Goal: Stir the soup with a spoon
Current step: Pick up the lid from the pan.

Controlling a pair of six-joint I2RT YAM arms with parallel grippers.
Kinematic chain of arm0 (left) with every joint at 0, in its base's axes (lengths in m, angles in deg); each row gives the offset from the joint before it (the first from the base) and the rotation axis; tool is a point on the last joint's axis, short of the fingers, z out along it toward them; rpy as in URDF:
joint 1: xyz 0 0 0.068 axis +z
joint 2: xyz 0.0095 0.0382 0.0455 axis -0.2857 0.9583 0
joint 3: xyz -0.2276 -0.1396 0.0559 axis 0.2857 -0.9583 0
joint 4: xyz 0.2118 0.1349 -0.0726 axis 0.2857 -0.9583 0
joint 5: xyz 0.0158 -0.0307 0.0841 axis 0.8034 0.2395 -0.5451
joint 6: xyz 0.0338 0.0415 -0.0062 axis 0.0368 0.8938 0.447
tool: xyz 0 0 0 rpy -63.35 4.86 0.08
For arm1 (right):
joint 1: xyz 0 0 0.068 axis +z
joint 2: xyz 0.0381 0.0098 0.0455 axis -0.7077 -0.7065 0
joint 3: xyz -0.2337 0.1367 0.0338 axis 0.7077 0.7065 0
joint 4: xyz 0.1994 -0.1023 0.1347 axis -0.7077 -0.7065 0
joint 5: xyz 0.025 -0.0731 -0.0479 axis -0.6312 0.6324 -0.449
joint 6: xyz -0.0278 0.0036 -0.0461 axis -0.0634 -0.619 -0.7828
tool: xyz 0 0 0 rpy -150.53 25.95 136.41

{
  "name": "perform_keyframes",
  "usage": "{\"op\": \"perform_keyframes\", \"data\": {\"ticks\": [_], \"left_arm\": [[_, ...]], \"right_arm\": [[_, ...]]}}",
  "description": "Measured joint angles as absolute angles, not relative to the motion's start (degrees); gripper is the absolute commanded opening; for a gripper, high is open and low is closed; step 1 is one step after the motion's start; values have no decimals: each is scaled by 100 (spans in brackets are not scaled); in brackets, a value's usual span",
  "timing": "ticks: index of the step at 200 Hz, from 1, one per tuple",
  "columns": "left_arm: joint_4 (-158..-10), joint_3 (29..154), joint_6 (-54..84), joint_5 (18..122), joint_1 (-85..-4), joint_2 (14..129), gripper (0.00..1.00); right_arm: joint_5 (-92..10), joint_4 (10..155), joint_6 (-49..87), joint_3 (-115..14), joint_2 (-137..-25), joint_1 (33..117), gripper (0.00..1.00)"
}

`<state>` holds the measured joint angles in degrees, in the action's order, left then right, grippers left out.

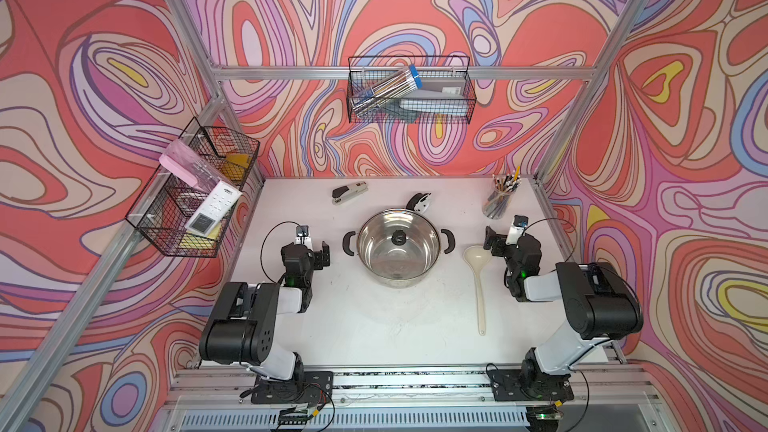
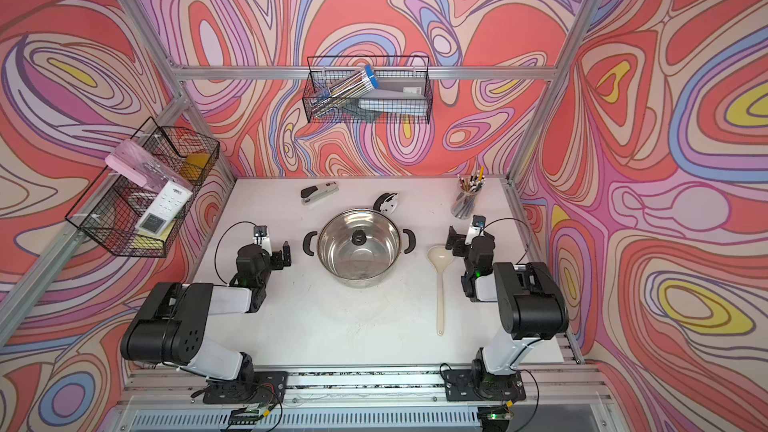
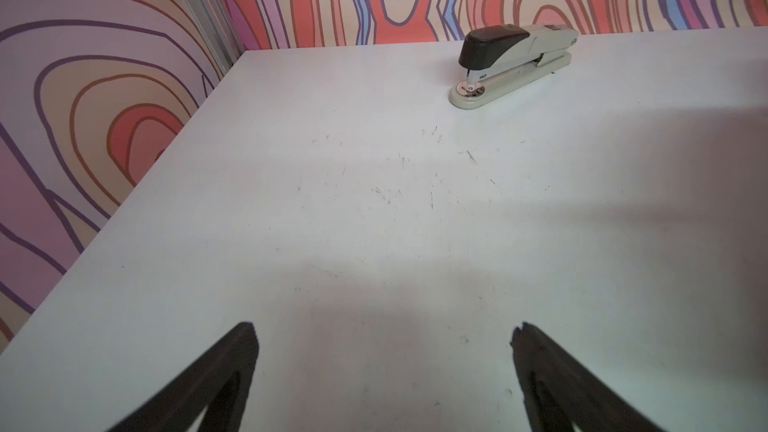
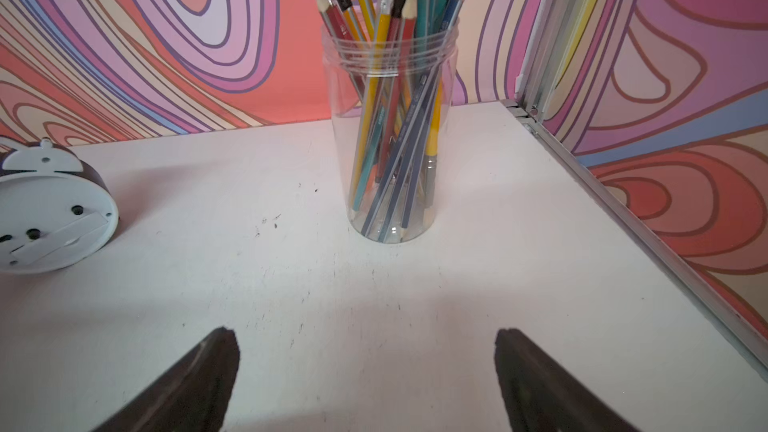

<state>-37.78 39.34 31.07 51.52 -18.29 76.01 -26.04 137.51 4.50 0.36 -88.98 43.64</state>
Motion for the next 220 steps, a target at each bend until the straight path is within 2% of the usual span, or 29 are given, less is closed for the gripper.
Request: {"op": "perform_keyframes", "data": {"ticks": [171,200,220], "left_arm": [[-3788,3932,3098,5158,-1827,7570,99],[-4365,3930,3004,4813,-1895,6790,99],[-5581,4249,2685,4520,-1967,5822,99]], "right_arm": [[-2541,13696,457,32,-8883,4364,98],[-2084,12348,601,-425,-8374,4364,98],[-1743,11294,896,-1013,-7760,4364,98]]}}
